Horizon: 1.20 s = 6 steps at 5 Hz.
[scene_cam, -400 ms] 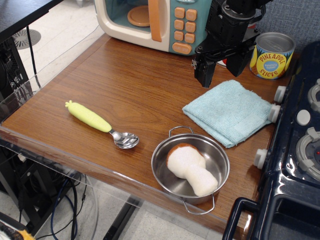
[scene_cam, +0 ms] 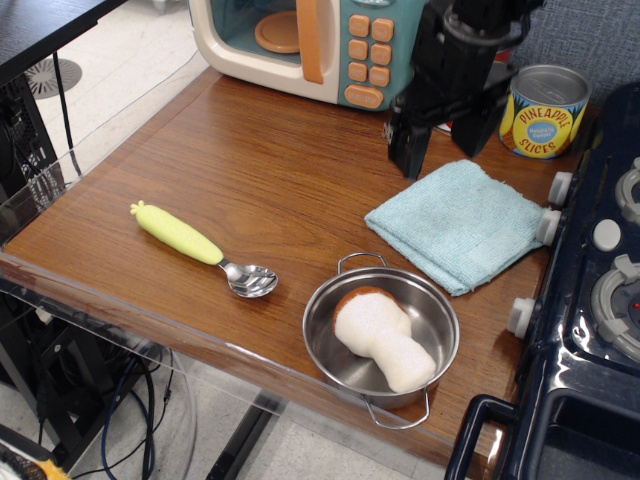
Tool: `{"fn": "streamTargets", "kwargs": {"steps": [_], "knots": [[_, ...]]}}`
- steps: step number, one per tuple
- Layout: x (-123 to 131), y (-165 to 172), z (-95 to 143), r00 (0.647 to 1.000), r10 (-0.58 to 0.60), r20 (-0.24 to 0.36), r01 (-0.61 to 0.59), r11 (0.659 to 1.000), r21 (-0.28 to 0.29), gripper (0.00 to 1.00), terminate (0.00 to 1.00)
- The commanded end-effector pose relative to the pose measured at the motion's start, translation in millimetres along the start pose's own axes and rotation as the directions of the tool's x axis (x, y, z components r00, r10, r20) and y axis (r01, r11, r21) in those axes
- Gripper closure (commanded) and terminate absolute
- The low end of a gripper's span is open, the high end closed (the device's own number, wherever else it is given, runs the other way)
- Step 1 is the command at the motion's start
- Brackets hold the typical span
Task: Place the mushroom in front of the microwave
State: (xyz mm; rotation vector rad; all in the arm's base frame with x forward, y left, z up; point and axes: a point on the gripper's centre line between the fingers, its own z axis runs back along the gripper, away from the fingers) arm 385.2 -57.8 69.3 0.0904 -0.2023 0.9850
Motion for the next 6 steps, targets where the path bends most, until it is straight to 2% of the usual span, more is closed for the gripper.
{"fn": "streamTargets", "kwargs": {"steps": [1,2,4,5,6], "knots": [[-23,34,33,0.996,0.086,-0.006,-0.086,0.995,-0.053,0.00,0.00],[-30,59,43,0.994,0.107,-0.001,-0.106,0.991,-0.077,0.00,0.00],[-75,97,17,0.997,0.067,-0.033,-0.068,0.997,-0.038,0.00,0.00],[-91,95,4,0.998,0.043,-0.048,-0.043,0.999,-0.009,0.00,0.00],[-97,94,-5,0.998,0.036,-0.059,-0.036,0.999,0.004,0.00,0.00]]}}
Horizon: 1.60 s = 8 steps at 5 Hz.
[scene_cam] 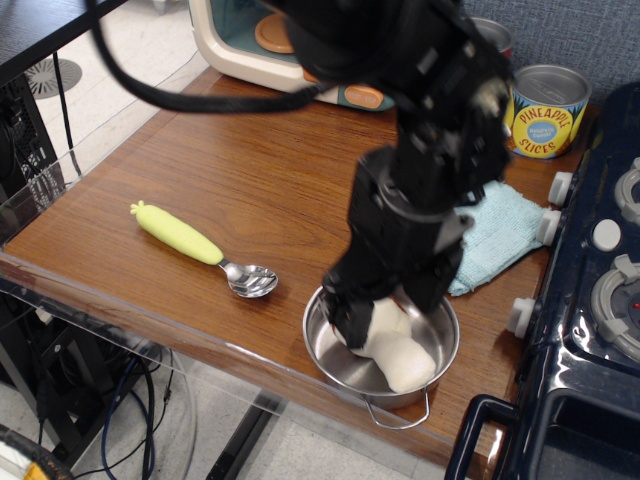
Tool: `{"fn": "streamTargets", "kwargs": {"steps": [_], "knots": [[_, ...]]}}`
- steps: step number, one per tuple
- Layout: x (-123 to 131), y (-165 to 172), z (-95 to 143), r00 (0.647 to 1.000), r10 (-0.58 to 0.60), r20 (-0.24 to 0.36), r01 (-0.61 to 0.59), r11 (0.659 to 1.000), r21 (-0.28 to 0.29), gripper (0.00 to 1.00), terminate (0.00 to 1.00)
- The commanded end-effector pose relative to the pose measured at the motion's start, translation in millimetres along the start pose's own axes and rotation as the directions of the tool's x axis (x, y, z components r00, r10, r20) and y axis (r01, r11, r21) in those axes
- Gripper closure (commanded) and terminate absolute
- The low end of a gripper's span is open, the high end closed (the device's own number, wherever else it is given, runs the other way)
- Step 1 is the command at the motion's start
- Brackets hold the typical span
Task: Place the mushroom in front of the microwave
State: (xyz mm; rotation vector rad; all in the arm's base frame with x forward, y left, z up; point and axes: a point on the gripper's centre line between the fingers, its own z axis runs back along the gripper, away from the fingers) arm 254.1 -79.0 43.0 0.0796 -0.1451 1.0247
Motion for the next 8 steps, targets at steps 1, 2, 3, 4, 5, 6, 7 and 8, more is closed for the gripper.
{"fn": "streamTargets", "kwargs": {"steps": [1,2,3,4,5,6,7,8], "knots": [[-4,-8,-11,1.000,0.017,0.001,-0.017,1.000,0.003,1.00,0.00],[-3,-7,-13,1.000,0.029,0.011,-0.029,1.000,0.002,1.00,0.00],[-3,-7,-10,0.999,0.027,0.023,-0.027,1.000,0.008,1.00,0.00],[1,-7,0,0.997,0.047,0.056,-0.047,0.999,0.006,1.00,0.00],[18,-1,24,0.984,0.133,0.123,-0.131,0.991,-0.023,1.00,0.00],[45,6,40,0.962,0.243,0.124,-0.238,0.970,-0.056,1.00,0.00],[88,1,47,0.937,0.337,0.089,-0.329,0.940,-0.090,1.00,0.00],[126,-16,41,0.921,0.383,0.069,-0.378,0.923,-0.070,1.00,0.00]]}}
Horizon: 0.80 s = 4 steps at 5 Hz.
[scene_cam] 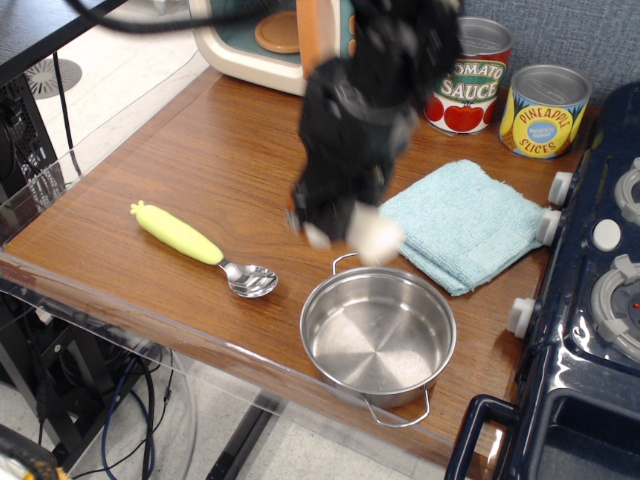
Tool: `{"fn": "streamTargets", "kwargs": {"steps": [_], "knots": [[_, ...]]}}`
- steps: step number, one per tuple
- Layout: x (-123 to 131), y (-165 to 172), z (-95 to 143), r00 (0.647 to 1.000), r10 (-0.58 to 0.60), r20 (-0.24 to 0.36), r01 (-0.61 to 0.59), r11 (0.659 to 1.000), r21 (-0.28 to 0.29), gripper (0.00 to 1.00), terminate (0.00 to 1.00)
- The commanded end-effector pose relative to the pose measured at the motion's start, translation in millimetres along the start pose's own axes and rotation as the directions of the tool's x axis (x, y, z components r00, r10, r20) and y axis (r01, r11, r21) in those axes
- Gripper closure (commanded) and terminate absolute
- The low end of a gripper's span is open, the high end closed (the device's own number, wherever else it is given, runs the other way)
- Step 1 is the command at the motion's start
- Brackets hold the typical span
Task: Place the mushroom in front of the microwave
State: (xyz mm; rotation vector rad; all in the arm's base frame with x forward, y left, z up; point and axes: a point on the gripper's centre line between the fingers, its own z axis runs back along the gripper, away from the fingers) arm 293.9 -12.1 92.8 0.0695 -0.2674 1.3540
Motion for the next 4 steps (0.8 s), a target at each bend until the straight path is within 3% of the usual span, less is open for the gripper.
{"fn": "streamTargets", "kwargs": {"steps": [1,3,4], "knots": [[64,-54,-17,0.993,0.101,-0.060,-0.101,0.995,0.015,1.00,0.00],[95,-98,-57,0.991,0.116,-0.072,-0.113,0.993,0.041,1.00,0.00],[96,-117,-71,0.991,0.103,-0.081,-0.102,0.995,0.015,1.00,0.00]]}}
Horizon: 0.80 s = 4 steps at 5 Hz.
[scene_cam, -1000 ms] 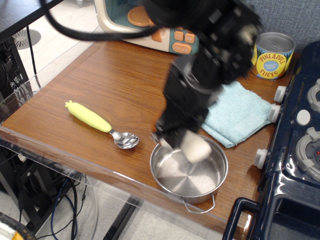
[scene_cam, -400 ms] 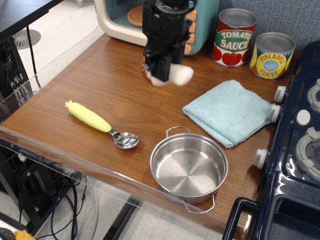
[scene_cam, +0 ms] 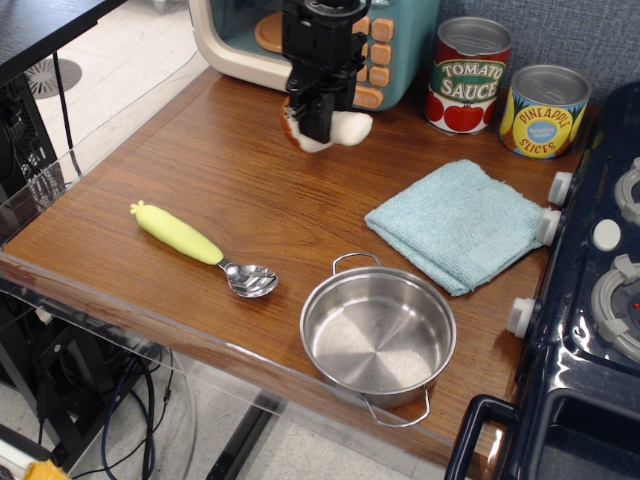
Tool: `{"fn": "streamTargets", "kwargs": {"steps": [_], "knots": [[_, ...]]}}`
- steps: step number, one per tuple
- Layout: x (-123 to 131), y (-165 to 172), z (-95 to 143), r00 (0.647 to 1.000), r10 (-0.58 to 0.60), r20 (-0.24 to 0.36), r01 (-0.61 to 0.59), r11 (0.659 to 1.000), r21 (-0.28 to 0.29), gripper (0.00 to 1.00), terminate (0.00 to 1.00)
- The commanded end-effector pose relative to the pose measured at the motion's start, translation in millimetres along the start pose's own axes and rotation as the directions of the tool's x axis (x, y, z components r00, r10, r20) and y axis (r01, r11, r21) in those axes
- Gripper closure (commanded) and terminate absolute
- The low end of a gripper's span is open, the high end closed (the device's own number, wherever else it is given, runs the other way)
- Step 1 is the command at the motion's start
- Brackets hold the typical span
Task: Place the mushroom in front of the microwave
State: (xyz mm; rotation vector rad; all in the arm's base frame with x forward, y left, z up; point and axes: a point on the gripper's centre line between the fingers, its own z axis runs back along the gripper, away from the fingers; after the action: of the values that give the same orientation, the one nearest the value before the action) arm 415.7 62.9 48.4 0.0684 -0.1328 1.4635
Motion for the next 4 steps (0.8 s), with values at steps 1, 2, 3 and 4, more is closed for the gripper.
{"fn": "streamTargets", "kwargs": {"steps": [1,2,3,4], "knots": [[7,-34,-2,1.000,-0.016,0.011,0.016,0.996,-0.082,1.00,0.00],[7,-35,-5,1.000,-0.014,0.003,0.015,0.997,-0.079,0.00,0.00],[9,-33,2,1.000,-0.012,0.018,0.013,0.996,-0.084,0.00,0.00],[7,-31,5,0.999,-0.016,0.030,0.019,0.997,-0.076,0.00,0.00]]}}
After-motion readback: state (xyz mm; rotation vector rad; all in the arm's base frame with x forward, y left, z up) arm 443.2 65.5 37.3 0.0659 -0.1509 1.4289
